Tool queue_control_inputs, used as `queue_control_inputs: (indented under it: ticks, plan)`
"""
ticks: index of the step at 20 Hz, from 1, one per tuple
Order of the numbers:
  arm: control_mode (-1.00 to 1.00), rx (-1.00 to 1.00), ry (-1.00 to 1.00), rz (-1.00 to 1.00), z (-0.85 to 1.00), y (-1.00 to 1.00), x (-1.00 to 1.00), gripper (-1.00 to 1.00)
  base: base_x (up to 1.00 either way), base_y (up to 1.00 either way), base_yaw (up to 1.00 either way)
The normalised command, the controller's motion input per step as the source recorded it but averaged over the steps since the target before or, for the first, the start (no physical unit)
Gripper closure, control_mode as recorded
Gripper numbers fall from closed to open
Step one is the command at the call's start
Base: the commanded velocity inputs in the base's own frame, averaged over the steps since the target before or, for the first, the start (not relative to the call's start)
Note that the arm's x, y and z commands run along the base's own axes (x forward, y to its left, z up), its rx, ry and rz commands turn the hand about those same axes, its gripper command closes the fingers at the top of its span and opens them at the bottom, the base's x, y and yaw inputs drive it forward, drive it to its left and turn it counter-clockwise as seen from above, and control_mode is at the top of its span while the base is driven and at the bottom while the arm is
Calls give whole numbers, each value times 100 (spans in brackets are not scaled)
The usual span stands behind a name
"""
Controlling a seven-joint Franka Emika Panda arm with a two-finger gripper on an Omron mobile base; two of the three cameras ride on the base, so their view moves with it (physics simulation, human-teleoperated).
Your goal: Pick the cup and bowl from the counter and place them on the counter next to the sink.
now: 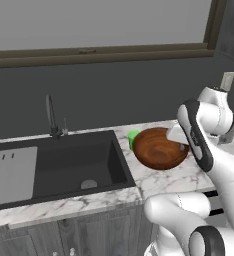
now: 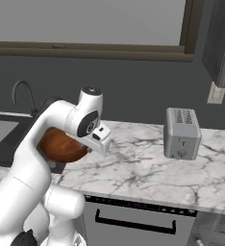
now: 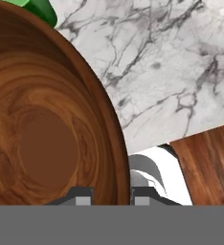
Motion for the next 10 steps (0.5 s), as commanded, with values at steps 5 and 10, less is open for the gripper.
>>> queue_control_inputs:
  ticks: [5, 10]
  plan:
    - [-100, -1, 0, 0, -6, 0, 31, 100, 0, 0, 0]
    - [-100, 0, -2, -1, -25, 0, 25, 100, 0, 0, 0]
